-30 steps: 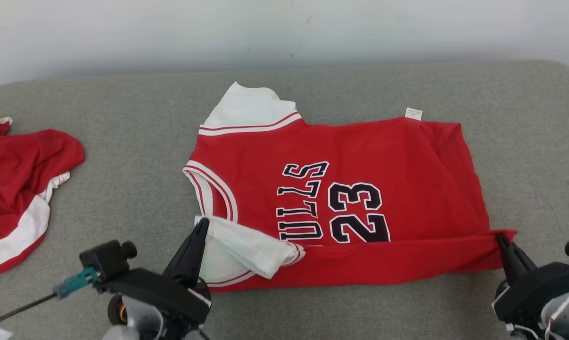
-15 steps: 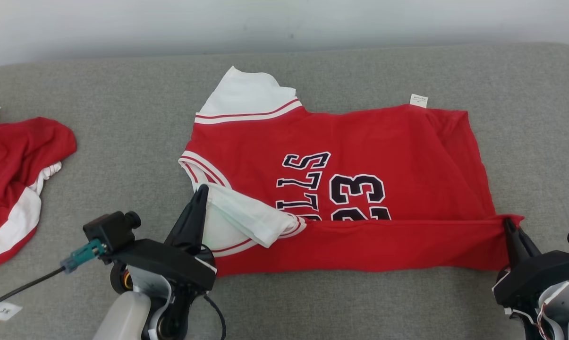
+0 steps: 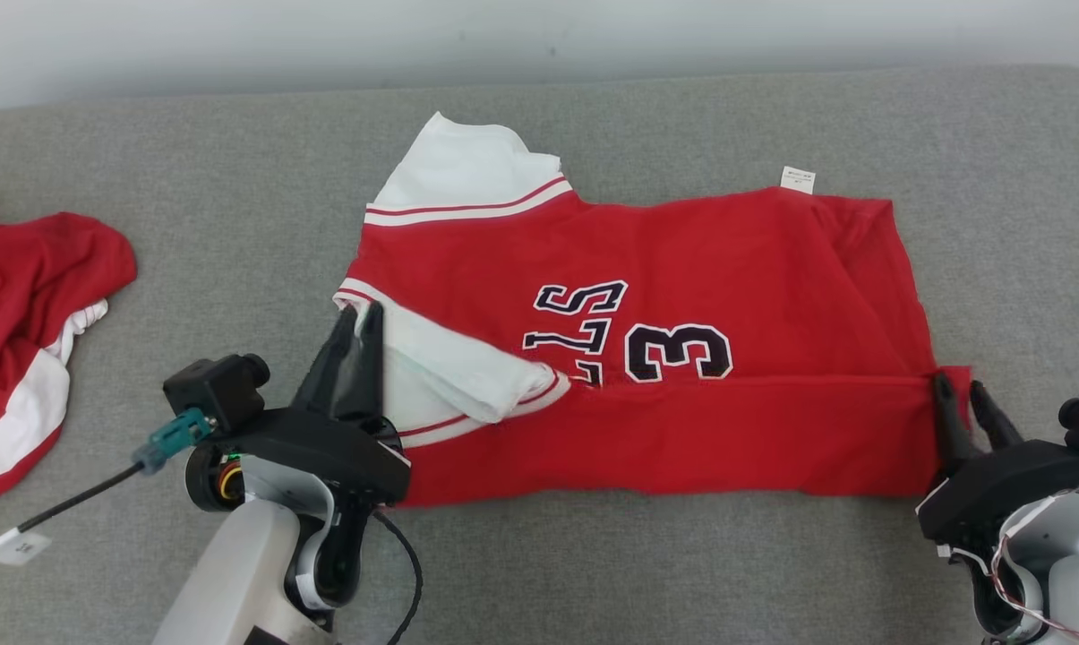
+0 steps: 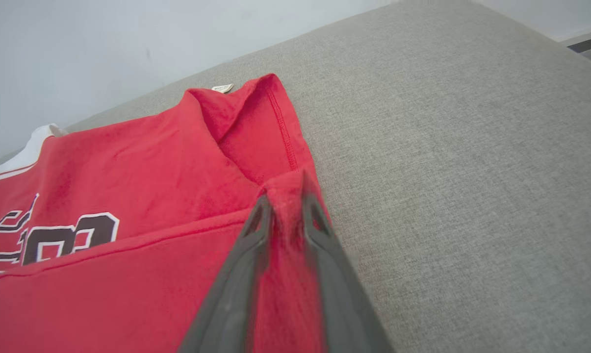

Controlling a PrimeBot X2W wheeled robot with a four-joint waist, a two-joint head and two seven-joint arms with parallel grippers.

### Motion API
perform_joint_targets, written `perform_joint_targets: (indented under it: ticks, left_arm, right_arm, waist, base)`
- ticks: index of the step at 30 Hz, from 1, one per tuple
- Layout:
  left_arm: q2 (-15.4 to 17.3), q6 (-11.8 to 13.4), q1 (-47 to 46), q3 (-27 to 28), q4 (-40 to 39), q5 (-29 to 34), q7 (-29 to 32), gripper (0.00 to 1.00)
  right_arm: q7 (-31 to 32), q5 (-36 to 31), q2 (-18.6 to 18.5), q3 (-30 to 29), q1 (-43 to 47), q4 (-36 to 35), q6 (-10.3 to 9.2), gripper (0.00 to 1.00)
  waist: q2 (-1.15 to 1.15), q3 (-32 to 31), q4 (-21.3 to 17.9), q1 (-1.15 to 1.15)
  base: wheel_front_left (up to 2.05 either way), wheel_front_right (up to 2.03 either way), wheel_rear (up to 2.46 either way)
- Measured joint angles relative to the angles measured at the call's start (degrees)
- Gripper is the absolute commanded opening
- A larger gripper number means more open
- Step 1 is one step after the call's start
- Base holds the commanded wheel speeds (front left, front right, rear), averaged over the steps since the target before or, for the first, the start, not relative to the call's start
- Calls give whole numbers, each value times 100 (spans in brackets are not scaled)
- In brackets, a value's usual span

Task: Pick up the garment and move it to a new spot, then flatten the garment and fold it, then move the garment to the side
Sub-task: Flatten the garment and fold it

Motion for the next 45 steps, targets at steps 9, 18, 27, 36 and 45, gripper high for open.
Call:
perform_joint_targets:
  ticks: [9,18,27,36,45]
  left_arm:
    - [357,200,62,-401,193,802,-342,100]
    - [976,939,919,-706,-365,1443,101,100]
    - [1058,1219,1151,-933,-676,1491,802,100]
    - [950,1290,1062,-1055,-260,1506,1046,100]
    - [867,1166,951,-1173,-64,1432,1155,0]
  right_arm:
    - [148,-11,-91,3,11,-137,0,100]
    - [1165,-134,-147,-334,592,-1279,0,100]
    - [1515,-587,102,-378,838,-1741,0,100]
    - [1090,-1271,235,-185,639,-982,0,100]
    - [1074,-1370,268,-192,350,-266,0,100]
  waist:
    - [0,-166,9,-1]
    - [0,-273,19,-1]
    - [0,-169,42,-1]
    - [0,-80,-72,-1]
    - [-1,-18,-76,-1]
  base:
    - [0,0,0]
    - [0,0,0]
    - [0,0,0]
    - [0,0,0]
    - [0,0,0]
